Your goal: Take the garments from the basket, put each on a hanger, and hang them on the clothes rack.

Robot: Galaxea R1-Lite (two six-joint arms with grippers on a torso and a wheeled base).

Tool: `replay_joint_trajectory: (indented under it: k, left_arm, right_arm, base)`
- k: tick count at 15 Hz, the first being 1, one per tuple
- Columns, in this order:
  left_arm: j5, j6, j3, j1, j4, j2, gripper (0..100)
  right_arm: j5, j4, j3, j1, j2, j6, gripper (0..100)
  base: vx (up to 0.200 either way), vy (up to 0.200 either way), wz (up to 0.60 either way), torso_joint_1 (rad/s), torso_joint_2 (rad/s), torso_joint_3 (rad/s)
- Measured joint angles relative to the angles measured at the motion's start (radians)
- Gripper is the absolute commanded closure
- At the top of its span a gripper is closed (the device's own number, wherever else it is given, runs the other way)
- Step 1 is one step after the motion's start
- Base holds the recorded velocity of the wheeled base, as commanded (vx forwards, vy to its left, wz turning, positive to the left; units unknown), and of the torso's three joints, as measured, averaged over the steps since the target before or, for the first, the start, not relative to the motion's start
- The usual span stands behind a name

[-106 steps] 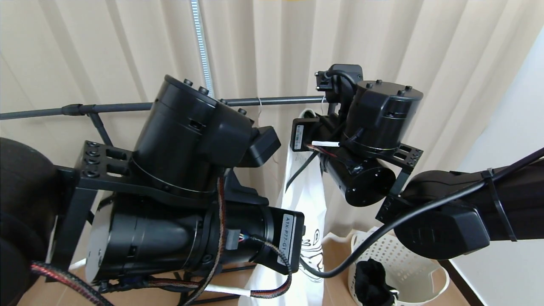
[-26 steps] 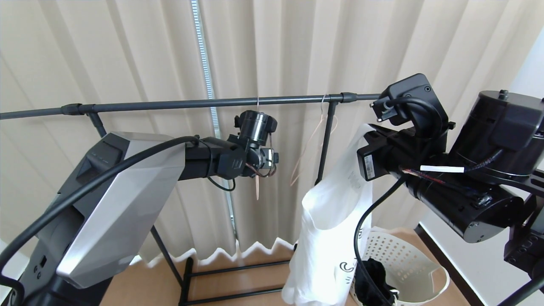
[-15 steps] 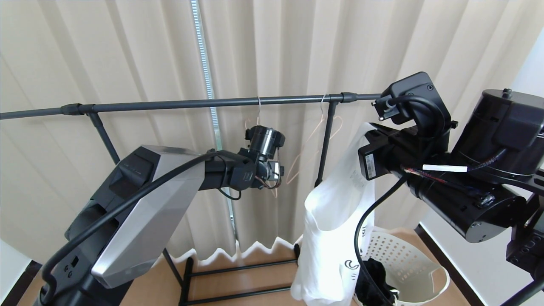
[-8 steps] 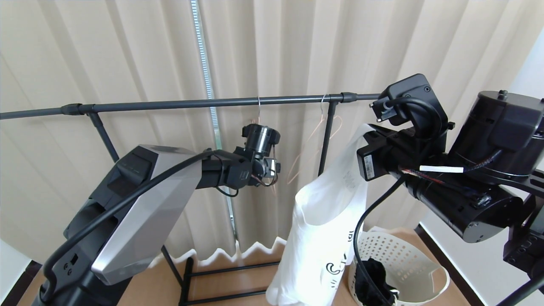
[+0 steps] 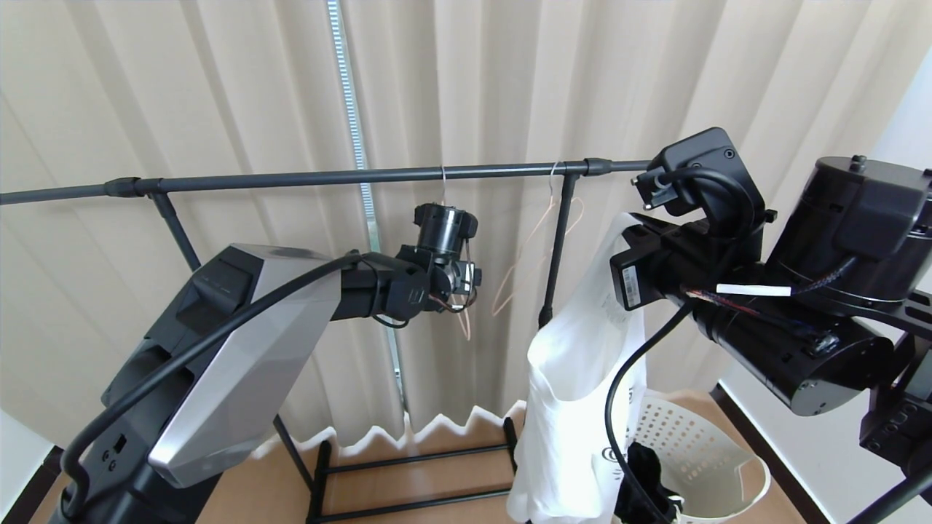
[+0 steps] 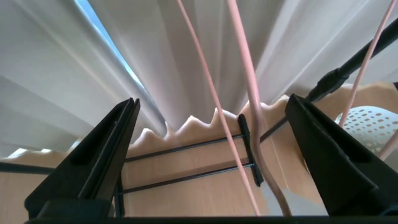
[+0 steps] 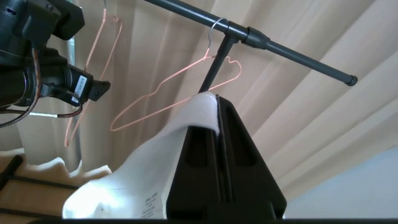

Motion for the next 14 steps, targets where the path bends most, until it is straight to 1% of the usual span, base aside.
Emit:
replay_joint_trajectory:
  k: [6,7,14]
  left_arm:
    - [0.000,0.007,0.000,0.009,-0.026,0.003,0]
    - [0.000,0.007,0.000,0.009,-0.028,0.003,100]
    - [0.000,0.010,0.000,0.006,-0.029,0.015,100]
  right_arm:
    - [0.000,0.000,0.000,0.000,0.005,0.000,100]
    - [0.000,0.000,0.000,0.000,0.006,0.000,100]
    - [0.000,0.000,-0.002,0.000,0.022,0.000,100]
  base:
    - [0.000,0.000,0.00,0.000,0.00,0.000]
    - [0.000,0.000,0.00,0.000,0.00,0.000]
    - [0.000,0.000,0.00,0.000,0.00,0.000]
